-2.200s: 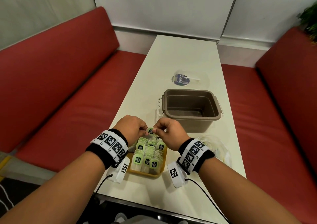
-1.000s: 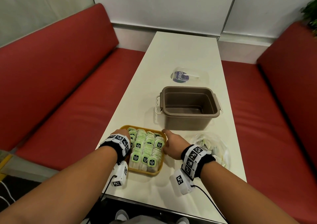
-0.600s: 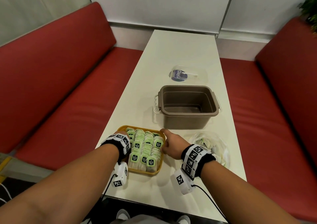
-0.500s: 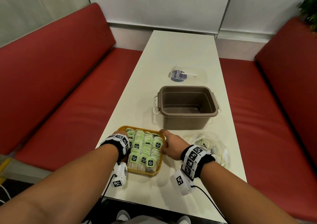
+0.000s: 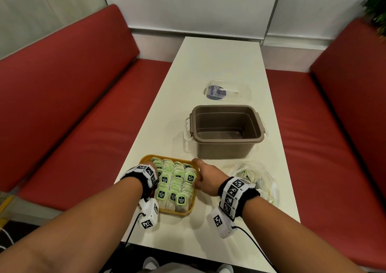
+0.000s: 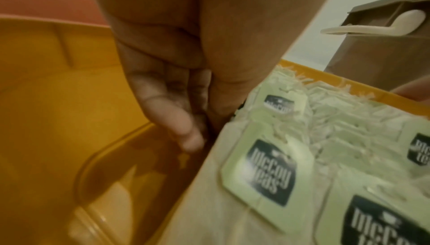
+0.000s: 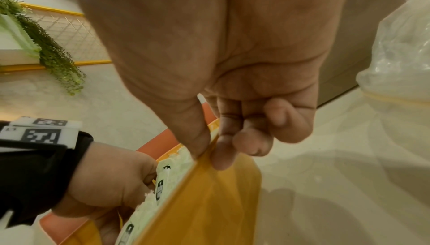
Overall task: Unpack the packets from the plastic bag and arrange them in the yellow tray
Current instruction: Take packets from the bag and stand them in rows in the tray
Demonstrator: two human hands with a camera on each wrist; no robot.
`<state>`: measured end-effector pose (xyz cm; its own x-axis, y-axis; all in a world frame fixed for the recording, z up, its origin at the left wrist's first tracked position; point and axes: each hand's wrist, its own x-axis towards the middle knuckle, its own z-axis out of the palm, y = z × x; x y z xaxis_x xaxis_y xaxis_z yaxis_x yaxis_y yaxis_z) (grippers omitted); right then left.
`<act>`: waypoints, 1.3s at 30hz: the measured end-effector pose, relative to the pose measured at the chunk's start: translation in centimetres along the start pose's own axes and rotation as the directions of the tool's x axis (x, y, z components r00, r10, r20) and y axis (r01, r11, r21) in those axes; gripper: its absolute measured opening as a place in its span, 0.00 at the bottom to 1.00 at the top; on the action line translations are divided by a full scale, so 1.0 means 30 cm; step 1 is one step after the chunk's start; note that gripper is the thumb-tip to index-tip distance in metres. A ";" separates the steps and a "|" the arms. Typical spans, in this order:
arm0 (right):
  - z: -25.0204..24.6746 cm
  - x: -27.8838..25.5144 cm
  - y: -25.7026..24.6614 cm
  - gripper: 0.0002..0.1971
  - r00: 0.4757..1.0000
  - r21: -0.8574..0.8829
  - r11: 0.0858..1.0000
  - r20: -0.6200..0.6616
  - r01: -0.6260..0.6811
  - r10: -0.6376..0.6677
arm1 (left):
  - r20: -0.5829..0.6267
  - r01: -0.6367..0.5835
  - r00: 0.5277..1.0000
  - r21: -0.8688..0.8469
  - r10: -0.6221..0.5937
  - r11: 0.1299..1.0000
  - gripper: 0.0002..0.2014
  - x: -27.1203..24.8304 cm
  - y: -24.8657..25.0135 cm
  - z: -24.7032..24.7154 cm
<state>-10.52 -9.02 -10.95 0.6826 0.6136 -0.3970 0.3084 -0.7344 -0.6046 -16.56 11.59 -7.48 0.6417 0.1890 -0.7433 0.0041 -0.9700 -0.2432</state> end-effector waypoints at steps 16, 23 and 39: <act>-0.170 -0.159 0.136 0.19 0.972 -0.016 1.000 -0.235 0.009 -0.012 | -0.414 -0.019 0.902 -0.315 -0.119 0.949 0.11 -0.082 0.203 -0.214; -0.235 -0.317 0.390 0.18 0.948 -0.093 0.974 -0.263 -0.208 0.178 | -0.606 -0.536 0.746 -0.300 0.276 0.789 0.12 -0.037 0.600 -0.253; -0.165 -0.399 0.616 0.41 0.969 0.094 0.992 -0.223 -0.084 0.103 | -0.535 -0.443 0.830 -0.461 0.158 0.769 0.06 0.078 0.816 -0.168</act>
<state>-9.72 -31.37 -13.97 0.8413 0.4544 -0.2929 0.1868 -0.7527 -0.6313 -11.10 -12.49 -12.04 0.9434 -0.0784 -0.3222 0.0719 -0.9001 0.4296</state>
